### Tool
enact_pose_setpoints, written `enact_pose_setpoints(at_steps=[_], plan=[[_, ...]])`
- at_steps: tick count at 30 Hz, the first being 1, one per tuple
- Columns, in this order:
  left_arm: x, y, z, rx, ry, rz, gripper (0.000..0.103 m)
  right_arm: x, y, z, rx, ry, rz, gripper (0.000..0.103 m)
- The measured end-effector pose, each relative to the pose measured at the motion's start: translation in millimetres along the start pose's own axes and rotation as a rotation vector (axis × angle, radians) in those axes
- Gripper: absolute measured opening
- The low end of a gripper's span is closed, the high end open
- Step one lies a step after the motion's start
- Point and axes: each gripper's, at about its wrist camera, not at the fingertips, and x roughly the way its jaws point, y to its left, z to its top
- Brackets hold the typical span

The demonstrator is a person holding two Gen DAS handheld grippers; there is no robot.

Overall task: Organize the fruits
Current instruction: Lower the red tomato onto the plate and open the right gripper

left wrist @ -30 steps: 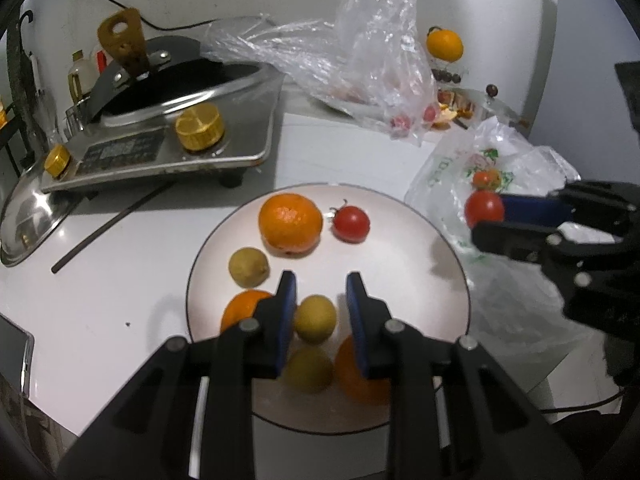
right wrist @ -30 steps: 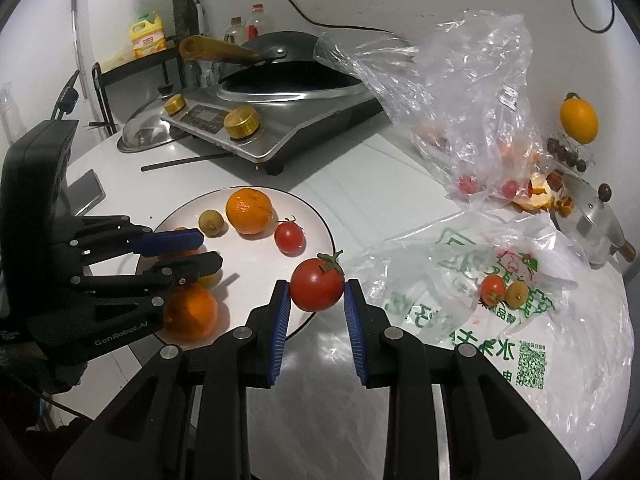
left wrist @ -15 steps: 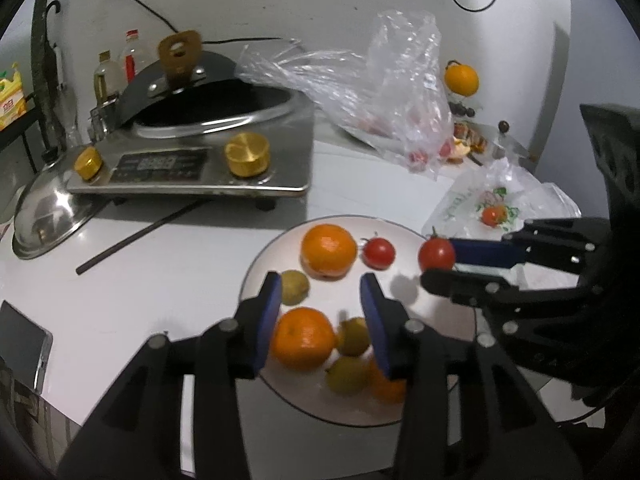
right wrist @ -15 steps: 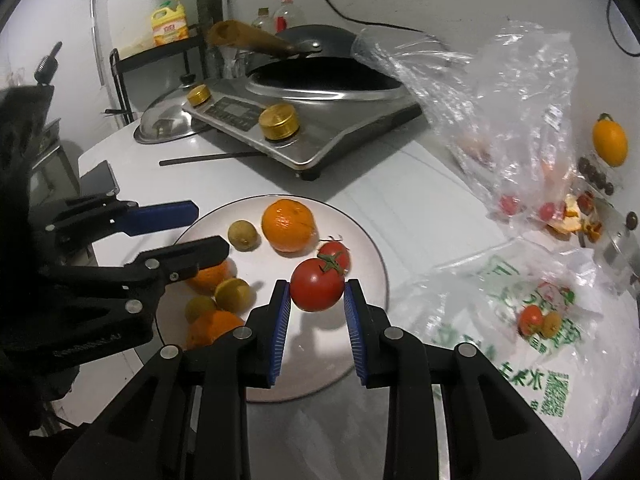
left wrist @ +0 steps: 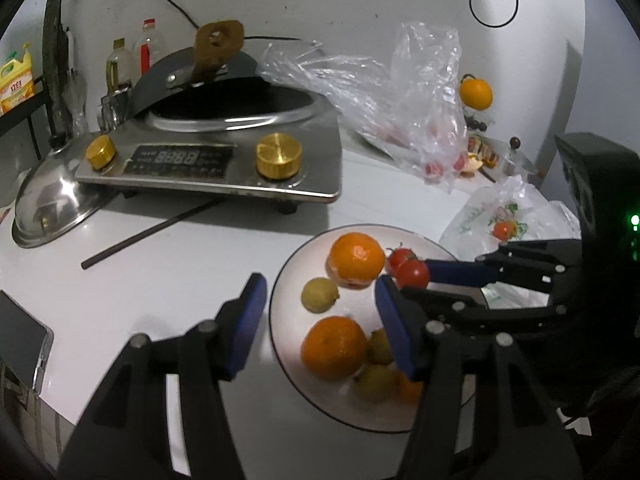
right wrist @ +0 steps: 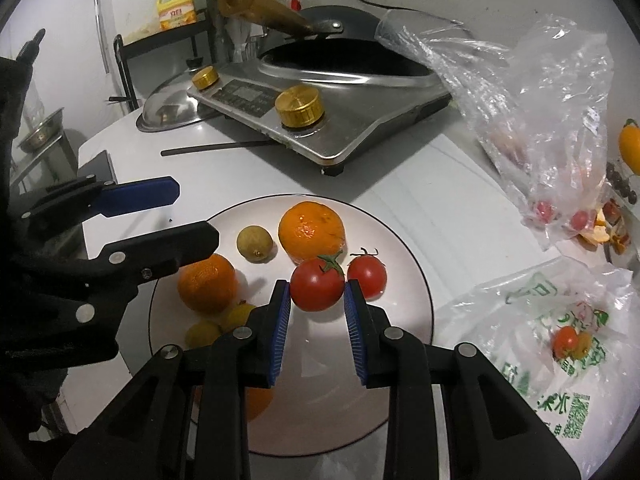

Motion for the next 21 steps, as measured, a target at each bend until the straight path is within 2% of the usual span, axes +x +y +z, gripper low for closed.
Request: enact_pose_setpoints(at_steps=[21], plan=[[7,9,-2,-0.002,0.02,0.005,0.058,19,1,1,0.022,0.032,0.013,0.03]])
